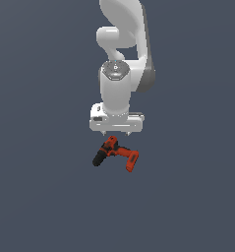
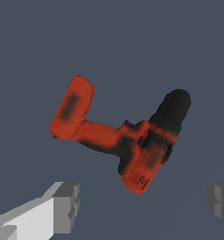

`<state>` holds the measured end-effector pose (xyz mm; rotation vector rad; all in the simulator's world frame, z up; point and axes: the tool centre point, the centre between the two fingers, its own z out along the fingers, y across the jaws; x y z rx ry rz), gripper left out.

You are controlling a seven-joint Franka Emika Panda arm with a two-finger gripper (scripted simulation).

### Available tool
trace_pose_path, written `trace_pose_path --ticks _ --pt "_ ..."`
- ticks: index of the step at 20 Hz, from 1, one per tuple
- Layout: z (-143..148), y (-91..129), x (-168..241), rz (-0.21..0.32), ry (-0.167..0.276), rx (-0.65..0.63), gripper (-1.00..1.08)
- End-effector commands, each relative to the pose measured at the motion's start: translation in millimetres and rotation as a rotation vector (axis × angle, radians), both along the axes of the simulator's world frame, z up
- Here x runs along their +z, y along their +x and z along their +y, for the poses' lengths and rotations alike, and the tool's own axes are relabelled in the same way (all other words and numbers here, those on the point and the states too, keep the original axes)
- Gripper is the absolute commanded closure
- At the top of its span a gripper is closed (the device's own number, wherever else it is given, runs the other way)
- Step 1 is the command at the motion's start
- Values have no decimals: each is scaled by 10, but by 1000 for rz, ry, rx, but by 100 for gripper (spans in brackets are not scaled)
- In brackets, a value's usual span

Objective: Pick up the object and move it to a goal position.

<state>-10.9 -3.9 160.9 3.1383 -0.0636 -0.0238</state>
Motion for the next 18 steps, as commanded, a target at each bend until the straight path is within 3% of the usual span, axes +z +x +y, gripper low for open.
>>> trace_pose_path --ticks 1,10,18 --pt "0 0 0 0 0 0 -100" --pt "5 -37 -5 13 -14 23 -100" --pt "-45 4 -88 -8 -25 -6 -100"
